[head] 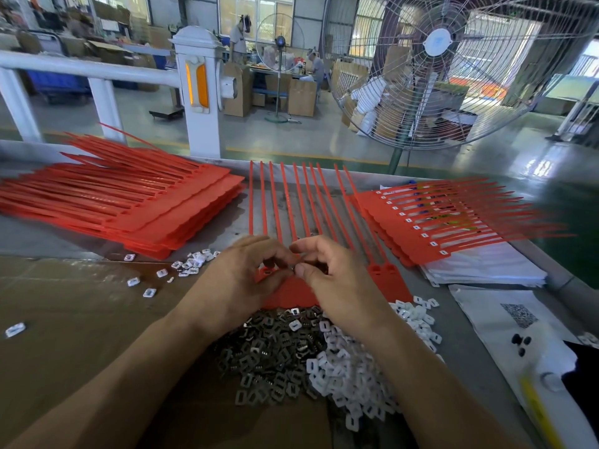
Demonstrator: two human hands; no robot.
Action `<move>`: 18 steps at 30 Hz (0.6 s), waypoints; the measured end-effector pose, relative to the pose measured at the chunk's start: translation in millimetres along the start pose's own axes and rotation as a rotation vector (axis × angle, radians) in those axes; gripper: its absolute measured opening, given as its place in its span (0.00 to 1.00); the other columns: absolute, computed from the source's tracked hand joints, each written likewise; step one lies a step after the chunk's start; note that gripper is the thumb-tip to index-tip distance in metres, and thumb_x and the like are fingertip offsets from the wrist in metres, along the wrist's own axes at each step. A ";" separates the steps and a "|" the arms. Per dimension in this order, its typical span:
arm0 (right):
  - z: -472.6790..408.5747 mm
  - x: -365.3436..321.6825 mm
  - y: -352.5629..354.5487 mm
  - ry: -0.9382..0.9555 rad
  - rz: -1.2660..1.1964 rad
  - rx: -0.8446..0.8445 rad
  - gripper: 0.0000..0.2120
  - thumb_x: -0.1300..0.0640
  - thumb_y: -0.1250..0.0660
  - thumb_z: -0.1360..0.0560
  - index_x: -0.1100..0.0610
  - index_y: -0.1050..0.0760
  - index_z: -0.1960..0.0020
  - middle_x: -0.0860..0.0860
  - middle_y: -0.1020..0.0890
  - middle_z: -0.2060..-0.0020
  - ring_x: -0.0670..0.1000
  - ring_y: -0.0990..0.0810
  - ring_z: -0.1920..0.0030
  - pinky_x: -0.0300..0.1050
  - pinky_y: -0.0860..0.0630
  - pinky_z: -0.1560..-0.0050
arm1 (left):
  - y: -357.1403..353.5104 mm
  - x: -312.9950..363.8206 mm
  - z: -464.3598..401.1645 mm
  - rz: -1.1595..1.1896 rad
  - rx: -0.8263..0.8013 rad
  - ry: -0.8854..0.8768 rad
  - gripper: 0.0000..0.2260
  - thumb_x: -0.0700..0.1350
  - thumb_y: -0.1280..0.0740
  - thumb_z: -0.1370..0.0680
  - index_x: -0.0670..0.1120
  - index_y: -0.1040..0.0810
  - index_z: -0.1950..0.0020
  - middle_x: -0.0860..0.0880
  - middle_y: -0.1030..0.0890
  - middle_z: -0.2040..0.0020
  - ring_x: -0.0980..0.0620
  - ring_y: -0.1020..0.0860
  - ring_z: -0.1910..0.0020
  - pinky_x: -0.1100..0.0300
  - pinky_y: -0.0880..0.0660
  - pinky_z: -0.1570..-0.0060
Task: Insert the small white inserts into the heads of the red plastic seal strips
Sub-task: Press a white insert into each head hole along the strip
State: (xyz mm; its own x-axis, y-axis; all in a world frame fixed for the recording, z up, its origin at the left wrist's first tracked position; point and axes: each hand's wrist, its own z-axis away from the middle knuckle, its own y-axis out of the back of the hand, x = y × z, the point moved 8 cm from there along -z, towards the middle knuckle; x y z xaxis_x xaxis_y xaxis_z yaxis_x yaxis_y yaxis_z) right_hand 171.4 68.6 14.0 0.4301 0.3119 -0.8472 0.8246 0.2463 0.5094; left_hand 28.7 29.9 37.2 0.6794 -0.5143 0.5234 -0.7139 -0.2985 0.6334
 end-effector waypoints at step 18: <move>-1.2 4.4 9.6 -0.054 0.255 0.111 0.14 0.60 0.39 0.18 0.48 0.19 0.39 0.40 0.16 0.49 0.37 0.20 0.48 0.27 0.29 0.51 | -7.0 -33.3 -2.6 -0.152 0.033 0.241 0.04 0.48 0.25 0.25 0.57 0.18 0.54 0.58 0.22 0.56 0.56 0.23 0.53 0.50 0.25 0.45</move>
State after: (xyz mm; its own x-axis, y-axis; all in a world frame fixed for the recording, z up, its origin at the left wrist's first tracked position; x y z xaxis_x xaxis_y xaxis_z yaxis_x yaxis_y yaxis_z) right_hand 180.8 73.5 15.3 0.6449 0.3011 -0.7024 0.7214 0.0634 0.6896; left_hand 11.5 51.2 16.8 0.7969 -0.2568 0.5468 -0.6033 -0.3856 0.6981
